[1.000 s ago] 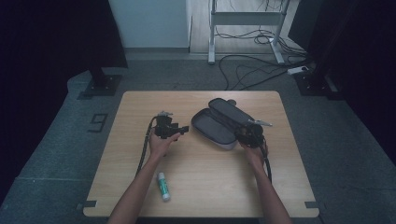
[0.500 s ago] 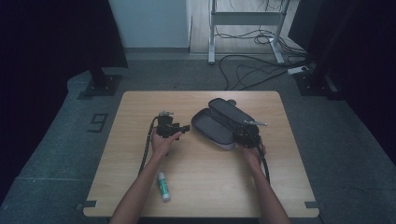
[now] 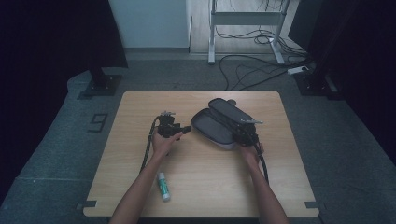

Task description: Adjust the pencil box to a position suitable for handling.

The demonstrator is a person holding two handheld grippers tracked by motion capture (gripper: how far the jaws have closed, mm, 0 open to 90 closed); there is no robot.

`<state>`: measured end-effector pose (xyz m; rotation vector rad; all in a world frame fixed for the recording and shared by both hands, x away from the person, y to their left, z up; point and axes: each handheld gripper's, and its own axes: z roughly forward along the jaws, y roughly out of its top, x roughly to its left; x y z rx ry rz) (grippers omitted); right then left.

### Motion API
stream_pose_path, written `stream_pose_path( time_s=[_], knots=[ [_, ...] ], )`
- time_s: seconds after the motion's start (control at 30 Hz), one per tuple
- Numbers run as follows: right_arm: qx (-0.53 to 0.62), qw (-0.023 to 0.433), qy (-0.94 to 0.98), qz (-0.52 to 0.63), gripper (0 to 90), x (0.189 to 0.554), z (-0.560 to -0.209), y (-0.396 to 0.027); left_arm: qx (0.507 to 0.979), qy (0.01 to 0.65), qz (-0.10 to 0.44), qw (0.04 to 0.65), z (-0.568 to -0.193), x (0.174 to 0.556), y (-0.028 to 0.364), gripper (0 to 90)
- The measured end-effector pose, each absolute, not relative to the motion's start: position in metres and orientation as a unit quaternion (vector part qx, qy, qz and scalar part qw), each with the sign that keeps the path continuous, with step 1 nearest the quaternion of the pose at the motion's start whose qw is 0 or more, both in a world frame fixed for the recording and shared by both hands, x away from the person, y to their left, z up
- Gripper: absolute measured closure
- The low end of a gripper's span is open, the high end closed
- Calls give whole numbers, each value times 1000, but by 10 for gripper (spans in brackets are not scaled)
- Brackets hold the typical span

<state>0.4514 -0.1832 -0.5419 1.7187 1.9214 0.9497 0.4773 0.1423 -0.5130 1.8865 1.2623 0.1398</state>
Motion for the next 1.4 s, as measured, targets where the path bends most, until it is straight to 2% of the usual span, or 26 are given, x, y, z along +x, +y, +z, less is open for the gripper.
stream_pose_path(
  time_s=[0.13,0.3,0.73,1.13,1.4],
  knots=[
    [612,207,688,331,667,451,-541,-182,756,498,67,419,-509,481,134,370],
    [608,214,691,327,687,450,-541,-182,758,502,67,411,-510,488,129,367],
    [604,218,695,323,688,449,-541,-180,759,510,65,400,-518,505,111,373],
    [600,220,698,322,689,448,-540,-180,758,523,62,385,-529,511,109,426],
    [597,224,700,321,725,448,-540,-180,760,524,54,380,-533,513,105,475]
  ],
)
